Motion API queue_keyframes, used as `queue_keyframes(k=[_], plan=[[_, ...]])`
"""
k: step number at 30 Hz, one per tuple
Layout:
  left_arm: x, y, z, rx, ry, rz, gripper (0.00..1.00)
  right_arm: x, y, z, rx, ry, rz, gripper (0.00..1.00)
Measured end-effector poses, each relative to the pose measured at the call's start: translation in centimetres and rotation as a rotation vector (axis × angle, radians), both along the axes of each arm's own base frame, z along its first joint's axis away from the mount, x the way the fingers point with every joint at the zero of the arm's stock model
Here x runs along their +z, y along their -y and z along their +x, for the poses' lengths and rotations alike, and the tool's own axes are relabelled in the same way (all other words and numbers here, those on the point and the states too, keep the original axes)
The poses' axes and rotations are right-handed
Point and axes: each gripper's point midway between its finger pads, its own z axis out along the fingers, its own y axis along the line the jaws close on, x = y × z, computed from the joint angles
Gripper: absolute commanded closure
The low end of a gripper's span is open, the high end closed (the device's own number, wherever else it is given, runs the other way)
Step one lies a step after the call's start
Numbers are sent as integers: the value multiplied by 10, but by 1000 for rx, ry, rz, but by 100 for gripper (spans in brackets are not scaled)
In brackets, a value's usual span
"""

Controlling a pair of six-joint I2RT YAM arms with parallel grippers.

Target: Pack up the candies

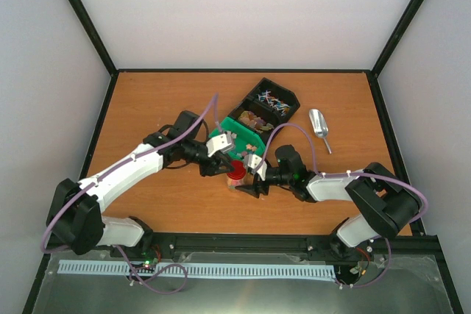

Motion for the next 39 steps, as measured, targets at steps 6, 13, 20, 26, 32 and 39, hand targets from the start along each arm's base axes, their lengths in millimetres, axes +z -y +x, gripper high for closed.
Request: queue_keyframes(k=[6, 13, 20, 26, 32, 39], plan=[[-22, -1, -8, -36, 21, 45, 70, 2, -1, 2, -1, 5, 3, 28], [-32, 0, -3, -68, 116, 36, 71, 1, -1, 3, -6, 6, 1, 34], [-30, -5, 0, -63, 165, 61, 70, 1, -4, 5, 0, 5, 5, 36], [-28, -2, -8, -86, 174, 76, 70, 1, -5, 5, 3, 2, 5, 36], [-30, 3, -9, -102, 187, 68, 71, 0, -6, 6, 4, 2, 5, 38], [-34, 5, -6, -144, 273, 52, 72, 0, -6, 6, 4, 2, 6, 40]])
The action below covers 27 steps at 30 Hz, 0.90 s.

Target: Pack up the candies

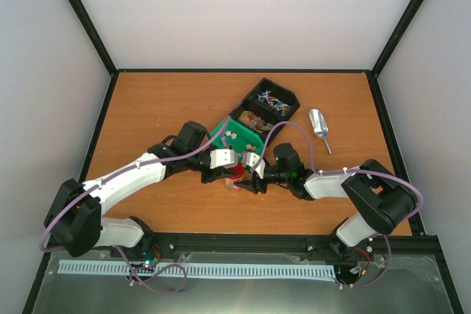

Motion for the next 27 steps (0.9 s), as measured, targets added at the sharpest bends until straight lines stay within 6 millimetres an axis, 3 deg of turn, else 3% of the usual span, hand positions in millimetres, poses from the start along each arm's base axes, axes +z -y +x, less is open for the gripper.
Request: queue_keyframes(k=[17, 20, 24, 27], plan=[[-5, 9, 0, -61, 55, 28, 72, 0, 0, 0, -1, -1, -1, 41], [-3, 7, 0, -47, 34, 18, 65, 0, 0, 0, -2, 0, -2, 34], [2, -1, -3, -6, -11, 11, 56, -1, 0, 0, -3, -1, -3, 15], [3, -7, -5, 27, -39, 23, 48, -2, 1, 0, -9, -12, -5, 10]])
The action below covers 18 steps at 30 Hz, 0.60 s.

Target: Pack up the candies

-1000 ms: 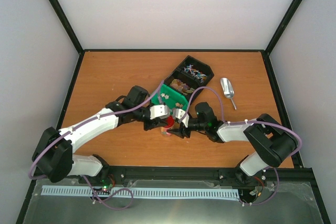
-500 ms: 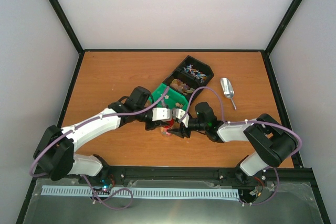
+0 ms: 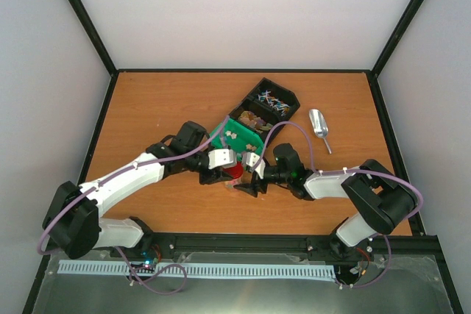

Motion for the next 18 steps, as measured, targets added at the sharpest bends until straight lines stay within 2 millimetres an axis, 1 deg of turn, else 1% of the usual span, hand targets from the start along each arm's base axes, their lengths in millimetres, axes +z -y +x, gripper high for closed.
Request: queue_keyframes(k=[3, 5, 8, 11, 18], plan=[[2, -5, 0, 31, -9, 12, 38, 1, 0, 0, -3, -4, 4, 8], [9, -8, -1, 48, 5, 7, 31, 0, 0, -1, -5, -9, 6, 7], [13, -11, -1, 61, 16, 7, 21, 1, 0, -1, -7, -9, 12, 8], [10, -13, 0, 85, 1, 22, 17, 3, -1, 1, -11, -6, 23, 10], [0, -12, 2, 110, -30, 51, 19, -2, -6, 0, -11, -16, 28, 15]])
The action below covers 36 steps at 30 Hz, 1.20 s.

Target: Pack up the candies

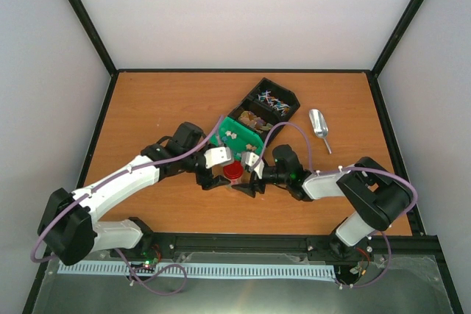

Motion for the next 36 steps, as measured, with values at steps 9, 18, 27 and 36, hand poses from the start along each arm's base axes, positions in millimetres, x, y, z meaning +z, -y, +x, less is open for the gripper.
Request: queue_keyframes(k=[9, 18, 27, 36], plan=[[-14, 12, 6, 20, -30, 7, 23, 2, -7, -1, 0, 6, 13, 25], [-16, 17, 12, 40, -39, -9, 28, 0, -8, 1, -7, 4, 9, 35], [-21, 11, 15, 23, 4, 14, 22, 0, -8, 1, -6, 6, 9, 43], [-22, -8, 29, 75, 6, 20, 22, 0, -6, 6, -29, 14, 5, 46]])
